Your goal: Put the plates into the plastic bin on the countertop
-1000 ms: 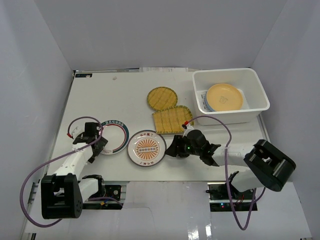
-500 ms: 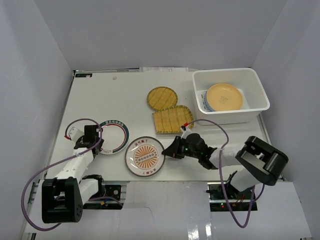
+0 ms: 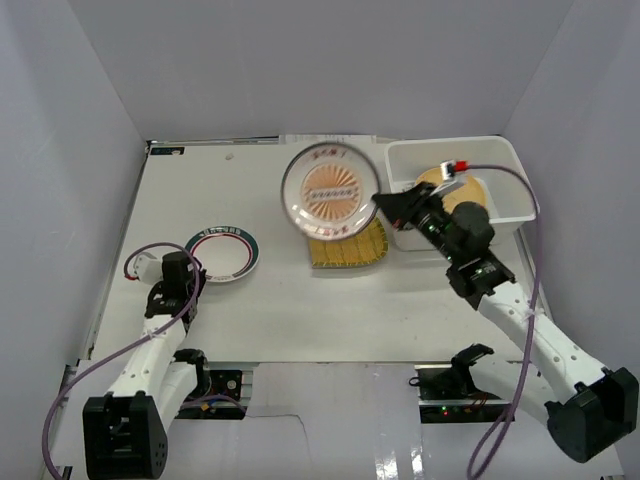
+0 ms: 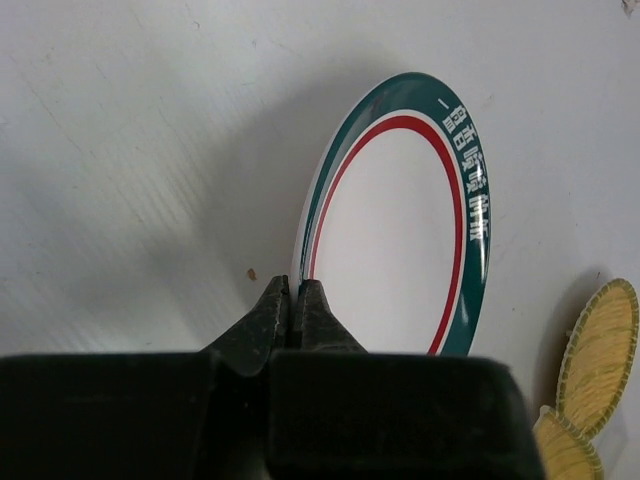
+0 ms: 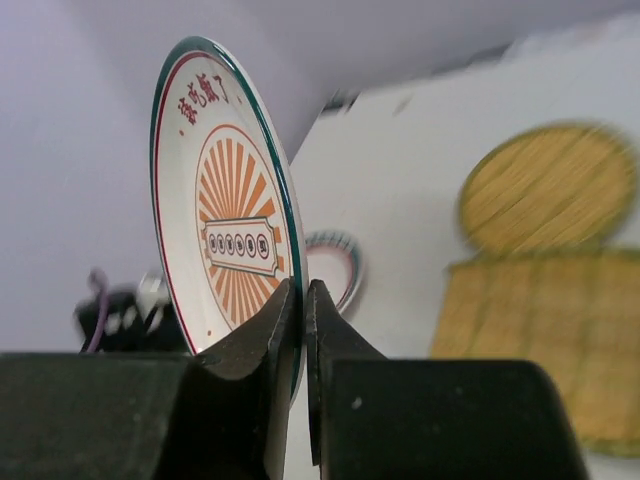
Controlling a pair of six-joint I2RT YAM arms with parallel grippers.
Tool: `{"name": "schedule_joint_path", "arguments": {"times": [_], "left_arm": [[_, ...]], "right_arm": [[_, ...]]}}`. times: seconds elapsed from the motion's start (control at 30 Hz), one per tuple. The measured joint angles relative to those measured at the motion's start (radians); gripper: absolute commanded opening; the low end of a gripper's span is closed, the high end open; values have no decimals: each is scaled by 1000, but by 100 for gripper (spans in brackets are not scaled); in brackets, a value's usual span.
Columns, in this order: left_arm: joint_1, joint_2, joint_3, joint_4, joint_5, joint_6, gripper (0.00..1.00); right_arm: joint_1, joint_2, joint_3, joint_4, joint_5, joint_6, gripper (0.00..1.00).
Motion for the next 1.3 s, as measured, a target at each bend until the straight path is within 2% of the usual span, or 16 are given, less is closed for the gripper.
{"name": "schedule_joint_path", "arguments": {"times": [0.2,0.27,0.37,0.5,0.63,0.67,0.8,0.93,0.97,1.07,1.13,1.3], "left_arm": [[2,-240,14,-167,38,119,0],[2,-304,51,-208,57,157,0],[2,-341,163,-230,111,208,0],[3,-327,294,-189,227,249,0],[3,-277,326,-91,431,246,0],[3,-250,326,-64,486,240,0],[-50,-100,326,53,671,196,0],[-159,42,351,134,731,185,0],[-200,83,373,151,735,187,0],[-323,205,463,204,735,202,0],[-391,280,530,245,735,214,0],[-499,417,631,334,735,232,0]], "right_arm": [[-558,79,185,-58,-51,-42,8],[-701,148,208,-65,-64,-38,8],[-805,272,220,-97,-44,-43,8],[-823,431,230,-190,-8,-77,11],[-822,483,248,-238,17,-95,43],[-822,483,263,-237,23,-100,58],[-822,471,285,-218,10,-117,77],[-810,418,280,-219,-80,-119,96],[-796,394,280,-217,-111,-122,98],[-715,301,254,-187,-229,-133,91],[-634,246,242,-179,-313,-146,90],[-527,201,216,-164,-453,-172,90]]}}
